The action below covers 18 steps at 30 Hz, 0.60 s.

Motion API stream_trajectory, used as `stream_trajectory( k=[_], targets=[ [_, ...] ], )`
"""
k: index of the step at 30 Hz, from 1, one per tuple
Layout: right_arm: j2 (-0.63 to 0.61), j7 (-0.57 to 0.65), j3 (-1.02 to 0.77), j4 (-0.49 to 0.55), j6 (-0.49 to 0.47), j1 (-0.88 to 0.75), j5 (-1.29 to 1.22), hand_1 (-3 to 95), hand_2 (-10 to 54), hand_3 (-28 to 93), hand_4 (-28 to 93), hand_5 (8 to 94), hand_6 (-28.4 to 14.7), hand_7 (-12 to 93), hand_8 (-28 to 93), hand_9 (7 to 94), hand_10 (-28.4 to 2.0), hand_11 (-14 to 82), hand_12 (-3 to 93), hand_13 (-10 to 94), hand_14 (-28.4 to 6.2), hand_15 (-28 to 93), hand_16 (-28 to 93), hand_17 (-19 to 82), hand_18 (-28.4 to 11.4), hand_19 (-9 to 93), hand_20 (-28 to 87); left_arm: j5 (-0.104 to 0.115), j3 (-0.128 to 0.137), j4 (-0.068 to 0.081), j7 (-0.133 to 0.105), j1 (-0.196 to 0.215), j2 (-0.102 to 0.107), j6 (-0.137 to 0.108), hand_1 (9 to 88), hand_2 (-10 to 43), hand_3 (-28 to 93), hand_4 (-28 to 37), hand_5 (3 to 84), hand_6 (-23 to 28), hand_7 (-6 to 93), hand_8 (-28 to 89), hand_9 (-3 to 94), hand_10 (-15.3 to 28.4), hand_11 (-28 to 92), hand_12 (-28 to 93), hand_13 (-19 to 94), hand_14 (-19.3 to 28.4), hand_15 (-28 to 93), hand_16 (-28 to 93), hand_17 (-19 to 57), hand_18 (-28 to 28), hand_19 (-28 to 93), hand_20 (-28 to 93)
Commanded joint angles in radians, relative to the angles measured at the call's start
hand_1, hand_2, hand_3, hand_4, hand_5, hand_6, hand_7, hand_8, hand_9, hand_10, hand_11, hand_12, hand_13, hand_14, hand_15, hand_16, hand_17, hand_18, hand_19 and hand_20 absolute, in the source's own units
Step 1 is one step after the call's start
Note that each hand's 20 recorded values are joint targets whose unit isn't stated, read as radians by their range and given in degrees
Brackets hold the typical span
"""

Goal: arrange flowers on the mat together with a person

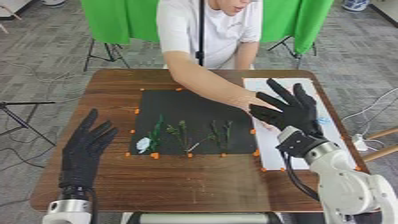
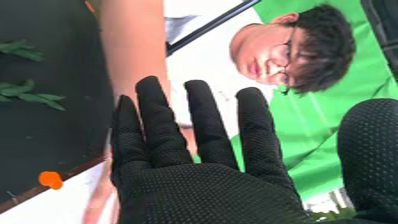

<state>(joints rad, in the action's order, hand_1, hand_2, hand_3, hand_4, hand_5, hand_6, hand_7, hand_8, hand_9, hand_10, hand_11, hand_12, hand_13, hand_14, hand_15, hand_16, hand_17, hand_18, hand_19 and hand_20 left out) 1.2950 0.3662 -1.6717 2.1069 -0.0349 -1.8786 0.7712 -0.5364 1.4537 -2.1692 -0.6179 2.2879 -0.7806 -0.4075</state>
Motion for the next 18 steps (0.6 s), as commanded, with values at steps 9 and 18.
stream_trajectory(
  k=[9, 18],
  targets=[
    [-0.019, 0.014, -0.008, -0.001, -0.15, 0.001, 0.232, 12.6, 8.7, 78, -28, 33.9, 2.7, 11, -12, 41.5, -15.1, 7.8, 11.6, 37, -20.9, 19, 21, 3, -19.0, 39, 16, 0.033, -0.059, 0.016, -0.03, -0.035, 0.032, -0.017, 21.0, 11.6, 73, -28.3, 28.3, 5.2, 10.1, -10, 31.0, 18.5, 20, 11, 25, 23.0, 33, -4, -6.8, 18.9, 46, 12],
    [-0.07, -0.029, 0.045, -0.012, -0.123, -0.016, 0.364, 13.0, 9.4, 77, -28, 28.6, 4.1, 12, -12, 38.2, -13.8, 6.5, 11.2, 33, -20.5, 15, 19, 3, -18.4, 36, 14, 0.066, -0.108, 0.025, -0.084, -0.056, 0.067, -0.05, 22.3, 11.4, 73, -28.3, 26.4, 3.9, 10.4, -10, 29.1, 17.5, 18, 10, 24, 21.4, 30, -5, -5.6, 19.0, 45, 10]
  ],
)
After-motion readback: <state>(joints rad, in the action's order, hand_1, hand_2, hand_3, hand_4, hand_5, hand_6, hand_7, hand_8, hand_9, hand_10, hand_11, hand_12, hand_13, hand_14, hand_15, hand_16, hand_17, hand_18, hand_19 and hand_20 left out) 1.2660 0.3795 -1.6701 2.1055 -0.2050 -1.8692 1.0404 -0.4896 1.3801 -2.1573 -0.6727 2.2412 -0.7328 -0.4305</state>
